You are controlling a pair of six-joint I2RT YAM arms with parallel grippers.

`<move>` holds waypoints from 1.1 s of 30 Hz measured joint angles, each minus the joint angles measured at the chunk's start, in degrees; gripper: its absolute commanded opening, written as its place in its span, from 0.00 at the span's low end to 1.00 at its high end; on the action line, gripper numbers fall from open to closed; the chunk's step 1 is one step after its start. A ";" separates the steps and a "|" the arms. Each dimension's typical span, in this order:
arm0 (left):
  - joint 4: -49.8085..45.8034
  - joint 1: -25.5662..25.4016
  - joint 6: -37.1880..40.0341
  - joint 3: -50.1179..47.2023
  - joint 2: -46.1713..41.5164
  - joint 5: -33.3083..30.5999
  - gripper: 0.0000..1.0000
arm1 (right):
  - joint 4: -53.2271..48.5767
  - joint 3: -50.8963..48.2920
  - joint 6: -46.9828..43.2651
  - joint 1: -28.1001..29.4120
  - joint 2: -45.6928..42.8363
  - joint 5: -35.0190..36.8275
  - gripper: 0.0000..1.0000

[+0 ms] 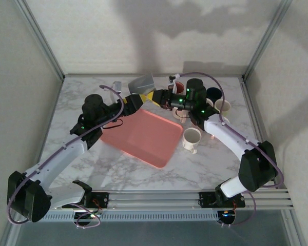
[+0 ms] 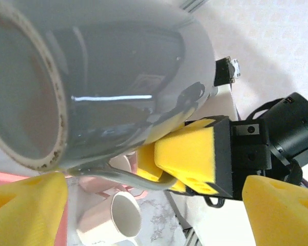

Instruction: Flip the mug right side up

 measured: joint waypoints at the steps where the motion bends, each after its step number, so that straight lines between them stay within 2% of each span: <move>1: -1.09 0.15 1.09 0.00 -0.85 -0.42 0.89 | -1.90 0.61 -1.62 -0.09 -0.02 0.17 0.00; 5: -5.77 0.46 6.23 0.00 -3.48 -1.79 0.92 | -9.94 3.87 -9.16 -0.20 -0.22 1.60 0.00; 7: -8.11 0.46 9.11 0.00 -4.33 -2.64 0.99 | -14.56 5.81 -13.62 -0.20 -0.44 3.06 0.00; 9: -10.36 0.46 11.74 0.02 -5.09 -3.87 1.00 | -19.63 8.11 -18.25 -0.20 -0.55 5.25 0.00; 17: -16.35 0.52 19.85 0.00 -8.72 -11.50 0.99 | -40.57 17.55 -34.47 -0.20 -0.28 20.15 0.00; 24: -21.31 0.92 21.81 0.02 -7.96 -20.68 0.99 | -53.09 28.44 -40.26 -0.09 5.20 31.65 0.00; 33: -24.92 1.16 23.80 0.26 -5.03 -24.44 1.00 | -65.70 45.55 -42.95 2.99 20.11 45.00 0.00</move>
